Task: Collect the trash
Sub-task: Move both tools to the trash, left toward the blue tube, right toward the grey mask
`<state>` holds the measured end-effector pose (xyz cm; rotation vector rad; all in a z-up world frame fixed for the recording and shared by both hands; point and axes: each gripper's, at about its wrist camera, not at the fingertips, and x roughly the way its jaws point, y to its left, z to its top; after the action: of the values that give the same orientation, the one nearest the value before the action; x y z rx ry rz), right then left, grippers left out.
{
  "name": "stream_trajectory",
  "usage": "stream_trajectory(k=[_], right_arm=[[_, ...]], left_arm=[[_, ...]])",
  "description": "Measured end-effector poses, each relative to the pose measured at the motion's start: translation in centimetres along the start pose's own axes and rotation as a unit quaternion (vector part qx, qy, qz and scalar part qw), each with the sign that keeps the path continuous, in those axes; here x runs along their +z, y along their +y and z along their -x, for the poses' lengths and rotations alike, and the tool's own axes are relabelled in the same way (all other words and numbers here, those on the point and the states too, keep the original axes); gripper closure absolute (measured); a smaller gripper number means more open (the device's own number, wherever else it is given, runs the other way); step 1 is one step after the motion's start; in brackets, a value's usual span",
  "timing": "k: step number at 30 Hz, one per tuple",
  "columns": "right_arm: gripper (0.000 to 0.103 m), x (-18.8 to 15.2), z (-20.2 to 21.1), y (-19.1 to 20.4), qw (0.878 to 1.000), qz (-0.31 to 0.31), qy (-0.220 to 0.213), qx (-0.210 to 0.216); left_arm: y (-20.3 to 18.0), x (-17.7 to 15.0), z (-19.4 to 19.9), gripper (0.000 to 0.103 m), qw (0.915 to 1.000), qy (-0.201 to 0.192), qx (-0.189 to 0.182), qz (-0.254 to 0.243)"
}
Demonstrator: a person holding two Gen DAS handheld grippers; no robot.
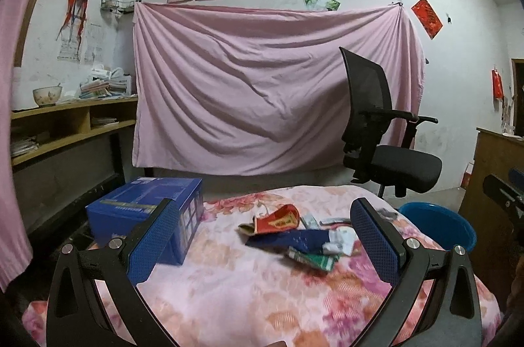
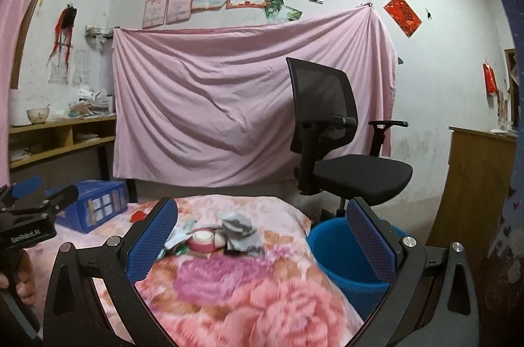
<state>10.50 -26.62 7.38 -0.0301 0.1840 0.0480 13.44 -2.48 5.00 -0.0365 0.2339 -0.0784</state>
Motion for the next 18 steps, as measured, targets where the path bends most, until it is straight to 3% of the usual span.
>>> stream_trajectory(k=[5, 10, 13, 18], right_arm=[[0.0, 0.2, -4.4, 0.0, 1.0, 0.0, 0.02, 0.024], [0.001, -0.3, -8.5, 0.0, 0.997, -0.009, 0.062, 0.046], [0.009, -0.9, -10.7, -0.1, 0.994, -0.009, 0.097, 0.052], [0.016, -2.1, -14.3, 0.0, 0.985, -0.004, 0.162, 0.066]], left_arm=[[0.2, 0.3, -4.0, 0.001, 0.9996, 0.022, 0.011, -0.011], [1.4, -0.7, -7.9, 0.002, 0.9957, 0.092, 0.007, 0.012], [1.5, -1.5, -9.6, 0.01, 0.9894, 0.144, -0.01, 0.016], [0.0, -2.9, -12.0, 0.035, 0.9764, 0.214, -0.027, -0.006]])
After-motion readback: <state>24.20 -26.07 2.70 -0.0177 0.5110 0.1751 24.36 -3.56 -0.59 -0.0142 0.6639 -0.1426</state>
